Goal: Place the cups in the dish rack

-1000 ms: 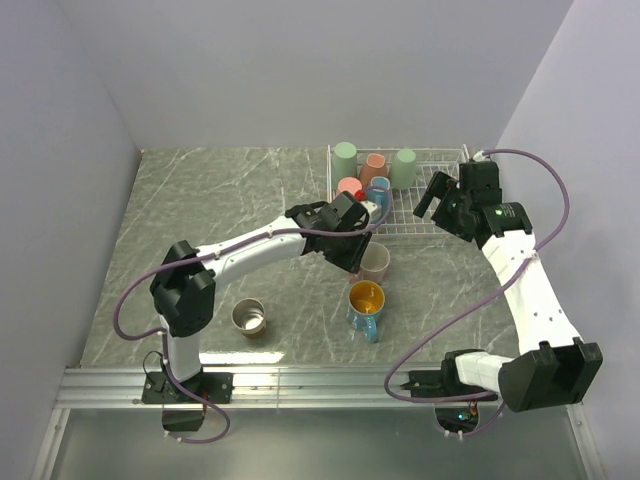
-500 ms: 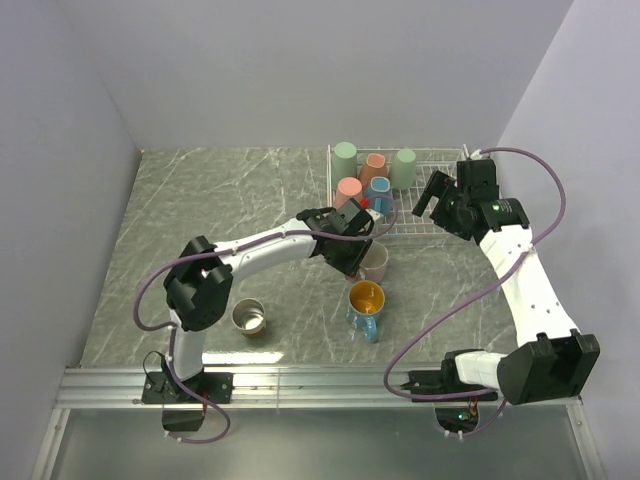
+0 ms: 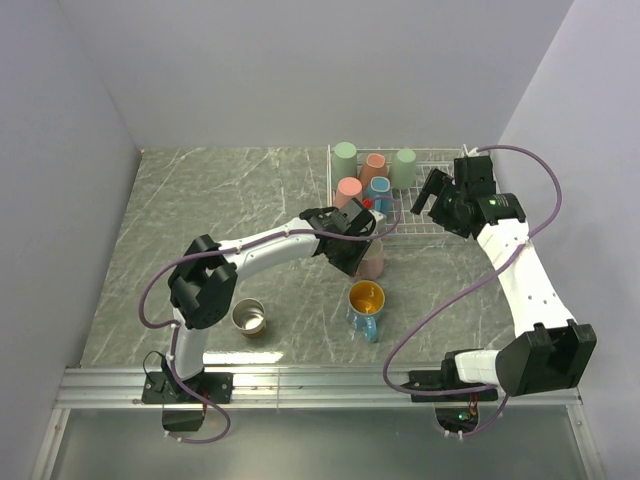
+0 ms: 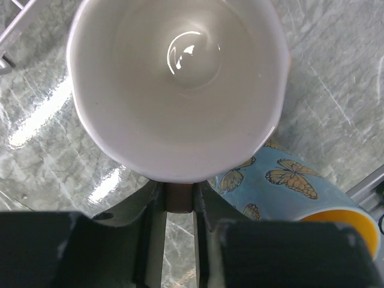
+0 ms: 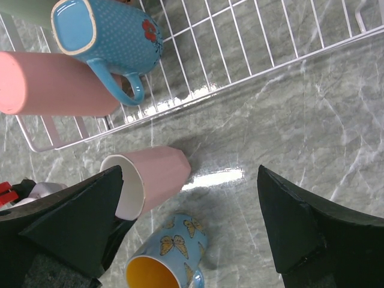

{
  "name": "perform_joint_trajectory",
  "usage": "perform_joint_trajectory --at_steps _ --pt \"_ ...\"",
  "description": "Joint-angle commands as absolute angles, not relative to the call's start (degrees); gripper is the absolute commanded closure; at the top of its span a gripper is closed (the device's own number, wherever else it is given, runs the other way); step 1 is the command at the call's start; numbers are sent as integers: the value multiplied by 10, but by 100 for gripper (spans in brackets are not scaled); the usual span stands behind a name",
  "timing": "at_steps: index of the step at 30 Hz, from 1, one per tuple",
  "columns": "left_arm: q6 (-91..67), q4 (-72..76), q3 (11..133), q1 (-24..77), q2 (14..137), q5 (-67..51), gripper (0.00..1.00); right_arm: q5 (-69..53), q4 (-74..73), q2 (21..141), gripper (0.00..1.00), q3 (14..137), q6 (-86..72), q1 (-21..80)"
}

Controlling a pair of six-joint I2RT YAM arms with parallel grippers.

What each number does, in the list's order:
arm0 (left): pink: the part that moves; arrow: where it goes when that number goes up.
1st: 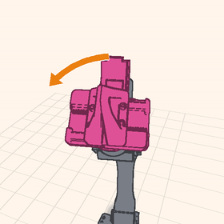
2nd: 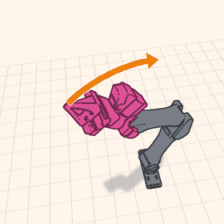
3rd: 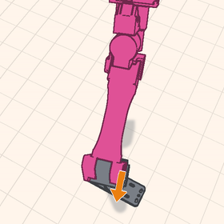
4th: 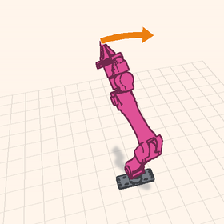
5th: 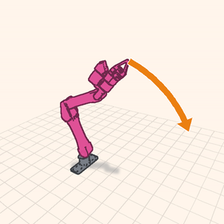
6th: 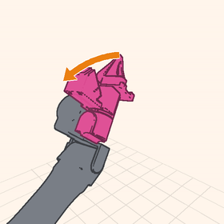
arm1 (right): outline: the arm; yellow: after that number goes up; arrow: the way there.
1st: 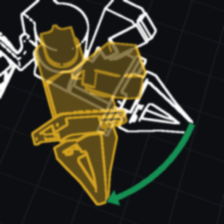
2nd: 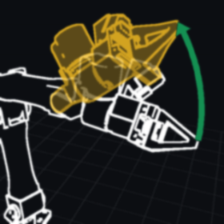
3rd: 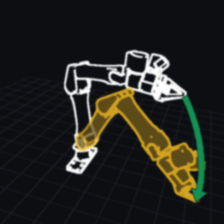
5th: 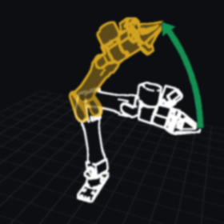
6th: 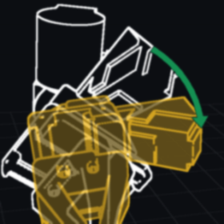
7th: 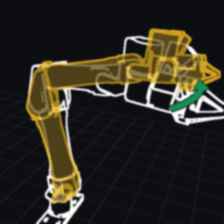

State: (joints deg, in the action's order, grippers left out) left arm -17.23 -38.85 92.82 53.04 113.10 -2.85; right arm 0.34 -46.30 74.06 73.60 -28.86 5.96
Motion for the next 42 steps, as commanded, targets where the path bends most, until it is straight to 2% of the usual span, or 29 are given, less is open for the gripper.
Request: perform_joint_trajectory --at_steps 1,9,25,34,37,42 --pt "-169 -378 939 531 1133 -36 97 1 -444 730 0 736 -285 56" --pt "-180 -382 940 531 1109 -40 100 2 -432 711 0 708 -288 55" --pt "-218 -448 1100 530 1053 -57 100 -19 -439 668 1 728 -298 54" --pt "-265 -418 1079 526 995 -35 100 -35 -438 654 1 737 -310 53" --pt "-293 -385 1063 504 970 -48 100 -75 -409 649 0 739 -322 48" --pt "-365 -284 1003 445 912 -118 100 -243 -330 652 0 729 -367 36"
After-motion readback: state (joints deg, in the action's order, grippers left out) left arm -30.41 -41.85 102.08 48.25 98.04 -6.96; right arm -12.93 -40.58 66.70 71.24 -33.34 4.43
